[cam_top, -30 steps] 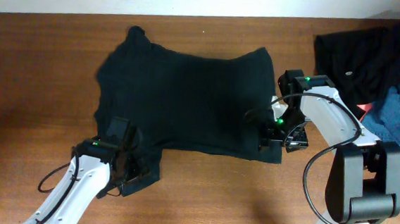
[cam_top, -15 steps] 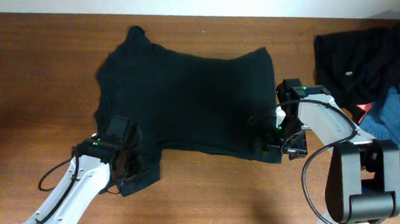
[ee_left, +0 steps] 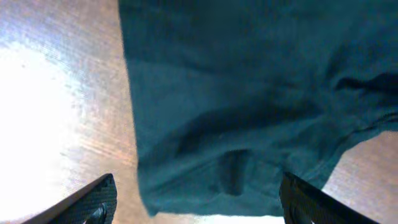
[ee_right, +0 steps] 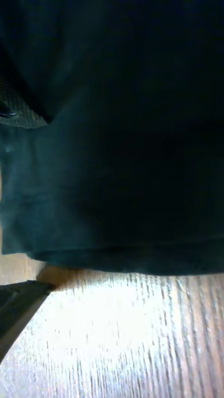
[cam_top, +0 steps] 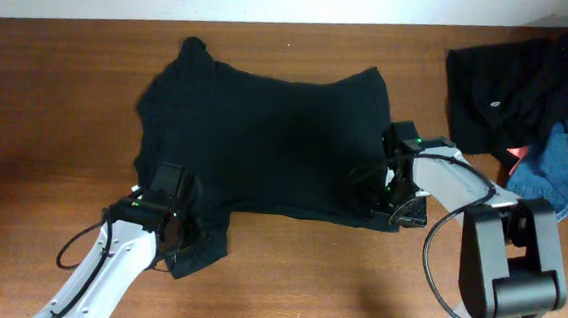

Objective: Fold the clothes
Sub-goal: 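Lower both grippers and grasp the shirt's bottom hem corners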

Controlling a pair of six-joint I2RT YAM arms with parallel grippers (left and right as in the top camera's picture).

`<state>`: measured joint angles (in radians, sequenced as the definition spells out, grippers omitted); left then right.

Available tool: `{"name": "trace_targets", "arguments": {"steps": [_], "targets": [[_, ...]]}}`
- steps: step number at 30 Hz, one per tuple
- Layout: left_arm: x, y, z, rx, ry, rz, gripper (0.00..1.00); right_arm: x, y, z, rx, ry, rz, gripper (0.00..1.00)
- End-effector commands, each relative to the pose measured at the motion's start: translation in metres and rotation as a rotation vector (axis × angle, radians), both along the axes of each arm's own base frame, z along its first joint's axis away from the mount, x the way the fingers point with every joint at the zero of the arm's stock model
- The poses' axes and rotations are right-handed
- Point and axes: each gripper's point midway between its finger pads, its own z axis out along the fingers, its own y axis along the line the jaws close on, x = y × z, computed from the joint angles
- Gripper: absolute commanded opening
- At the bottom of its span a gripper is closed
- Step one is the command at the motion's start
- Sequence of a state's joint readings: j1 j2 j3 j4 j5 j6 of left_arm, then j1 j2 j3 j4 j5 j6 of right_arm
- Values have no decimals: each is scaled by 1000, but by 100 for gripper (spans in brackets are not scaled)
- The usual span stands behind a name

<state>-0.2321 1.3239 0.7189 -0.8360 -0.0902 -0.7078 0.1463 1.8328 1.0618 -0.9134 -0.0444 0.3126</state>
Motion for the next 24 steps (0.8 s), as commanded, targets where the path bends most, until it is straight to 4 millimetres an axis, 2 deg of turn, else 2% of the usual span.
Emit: {"name": "trace_targets", "arguments": {"steps": [1, 7, 9, 11, 15, 19, 20, 21, 24], "targets": [[3, 1, 2, -1, -26, -2, 83, -6, 4, -7, 1, 3, -5, 73], [0, 2, -3, 1, -17, -1, 82, -5, 3, -7, 1, -3, -6, 74], [-6, 3, -9, 2, -5, 13, 80, -4, 3, -7, 2, -4, -6, 80], [-13, 5, -16, 2, 9, 40, 79, -5, 3, -7, 1, -3, -6, 81], [-13, 5, -21, -4, -2, 62, 80, -4, 3, -7, 2, -4, -6, 82], [-18, -4, -23, -63, 23, 107, 81, -4, 3, -7, 2, -4, -6, 84], [-19, -3, -24, -60, 25, 110, 95, -4, 3, -7, 1, -4, -6, 84], [-20, -2, -25, -56, 27, 110, 99, -4, 3, -7, 1, -4, -6, 84], [-25, -1, -28, -50, 38, 120, 99, -4, 3, -7, 1, -4, -6, 84]]}}
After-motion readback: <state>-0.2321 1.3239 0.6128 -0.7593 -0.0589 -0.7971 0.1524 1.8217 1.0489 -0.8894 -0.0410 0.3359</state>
